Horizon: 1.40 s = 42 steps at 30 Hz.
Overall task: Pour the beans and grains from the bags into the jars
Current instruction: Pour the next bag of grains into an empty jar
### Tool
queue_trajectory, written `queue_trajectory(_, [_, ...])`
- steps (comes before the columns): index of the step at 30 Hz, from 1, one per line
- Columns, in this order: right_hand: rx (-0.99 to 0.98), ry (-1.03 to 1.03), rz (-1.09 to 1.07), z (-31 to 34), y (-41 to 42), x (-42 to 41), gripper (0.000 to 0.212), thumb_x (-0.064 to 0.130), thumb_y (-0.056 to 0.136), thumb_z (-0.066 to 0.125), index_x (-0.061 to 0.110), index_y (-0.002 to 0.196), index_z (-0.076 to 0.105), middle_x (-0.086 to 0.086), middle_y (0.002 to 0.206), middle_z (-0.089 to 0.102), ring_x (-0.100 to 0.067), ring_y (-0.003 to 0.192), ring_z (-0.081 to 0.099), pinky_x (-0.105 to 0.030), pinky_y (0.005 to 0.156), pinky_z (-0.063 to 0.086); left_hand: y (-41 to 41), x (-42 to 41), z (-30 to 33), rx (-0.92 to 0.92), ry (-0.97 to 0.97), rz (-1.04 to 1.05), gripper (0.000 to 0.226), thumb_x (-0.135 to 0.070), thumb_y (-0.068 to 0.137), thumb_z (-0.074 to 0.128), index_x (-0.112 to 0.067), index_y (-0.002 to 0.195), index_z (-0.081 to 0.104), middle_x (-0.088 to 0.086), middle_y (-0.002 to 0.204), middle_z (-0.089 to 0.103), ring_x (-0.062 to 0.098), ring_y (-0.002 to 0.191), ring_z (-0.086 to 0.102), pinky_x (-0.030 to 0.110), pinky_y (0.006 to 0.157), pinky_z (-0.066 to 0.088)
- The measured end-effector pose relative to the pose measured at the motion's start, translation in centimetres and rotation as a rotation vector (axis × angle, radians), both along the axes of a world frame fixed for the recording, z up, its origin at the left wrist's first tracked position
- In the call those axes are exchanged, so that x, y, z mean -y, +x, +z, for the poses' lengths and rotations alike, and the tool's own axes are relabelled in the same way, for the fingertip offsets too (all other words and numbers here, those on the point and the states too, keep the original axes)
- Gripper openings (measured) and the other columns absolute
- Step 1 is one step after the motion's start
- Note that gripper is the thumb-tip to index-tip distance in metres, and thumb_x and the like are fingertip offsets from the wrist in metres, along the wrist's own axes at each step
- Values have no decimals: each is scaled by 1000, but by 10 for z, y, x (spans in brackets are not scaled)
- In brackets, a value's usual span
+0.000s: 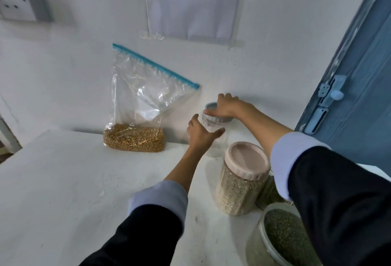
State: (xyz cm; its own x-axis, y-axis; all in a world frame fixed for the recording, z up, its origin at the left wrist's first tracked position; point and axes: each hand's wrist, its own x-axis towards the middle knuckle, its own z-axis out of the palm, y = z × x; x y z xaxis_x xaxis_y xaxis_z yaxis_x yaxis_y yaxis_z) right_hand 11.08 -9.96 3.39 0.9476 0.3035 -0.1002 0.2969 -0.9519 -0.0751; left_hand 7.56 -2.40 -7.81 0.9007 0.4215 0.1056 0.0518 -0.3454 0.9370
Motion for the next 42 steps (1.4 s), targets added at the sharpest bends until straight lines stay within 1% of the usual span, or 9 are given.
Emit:
queue_trajectory(5, [-76, -50, -20, -8, 9, -15, 81, 67, 88, 40, 10, 145, 32, -17, 145, 21, -32, 134, 29, -40, 105, 32, 21, 7, -10, 84, 9, -46, 113, -37, 57, 89, -3, 141, 21, 14, 142, 32, 28, 133, 33, 45, 110, 33])
queue_trajectory(10, [-111, -73, 27, -2, 3, -19, 62, 56, 88, 52, 17, 136, 46, -16, 139, 24, -30, 126, 36, -35, 96, 39, 13, -9, -9, 77, 258, -56, 93, -41, 61, 86, -13, 136, 38, 7, 133, 43, 24, 124, 30, 33, 105, 29])
queue_trajectory(16, [-110, -137, 71, 0, -22, -35, 65, 57, 86, 54, 12, 132, 47, -14, 132, 30, -27, 99, 42, -33, 80, 41, -14, -32, -19, 108, -12, -197, 89, -31, 54, 91, -14, 119, 33, 7, 120, 53, 23, 113, 56, 39, 92, 51])
queue_trajectory(19, [-101, -163, 107, 2, -42, -44, 66, 59, 86, 52, 12, 132, 48, -13, 122, 33, -26, 95, 42, -33, 77, 39, -29, -46, -27, 117, -24, -218, 100, -44, 48, 91, -11, 124, 34, 5, 118, 57, 19, 107, 61, 39, 85, 56])
queue_trajectory(23, [-90, -143, 141, -1, -68, -60, 72, 62, 83, 54, 12, 134, 44, -12, 113, 33, -27, 106, 46, -32, 79, 38, -41, -64, -45, 132, -16, -207, 101, -51, 48, 91, -6, 126, 46, 6, 116, 63, 22, 105, 64, 45, 82, 57])
queue_trajectory(28, [-149, 113, -43, -17, -104, -82, 111, 73, 68, 64, 9, 145, 17, -13, 137, 33, -34, 123, 45, -39, 84, 44, -98, -71, -23, 148, 64, -176, 81, -43, 58, 83, -13, 125, 50, -3, 113, 64, 8, 105, 62, 30, 90, 53])
queue_trajectory(33, [52, 8, 51, -25, -154, -93, 99, 71, 82, 48, 1, 145, 16, -15, 140, 28, -37, 133, 32, -51, 103, 40, -140, -78, -14, 174, 84, -152, 52, -1, 73, 77, -19, 109, 44, -17, 94, 54, -8, 86, 53, 8, 75, 44])
queue_trajectory(36, [164, -16, 135, -33, -169, -95, 95, 72, 84, 42, 0, 143, 23, -13, 137, 31, -36, 128, 35, -51, 97, 44, -161, -82, -15, 171, 123, -145, 51, -8, 74, 78, -23, 106, 42, -11, 97, 55, 4, 94, 54, 11, 75, 41])
queue_trajectory(42, [275, 59, 271, -46, -192, -88, 78, 63, 89, 42, 3, 139, 36, -11, 134, 34, -30, 123, 37, -44, 95, 44, -195, -80, -16, 147, 83, -81, 68, -26, 66, 85, -13, 119, 45, -9, 101, 58, 0, 91, 57, 8, 66, 46])
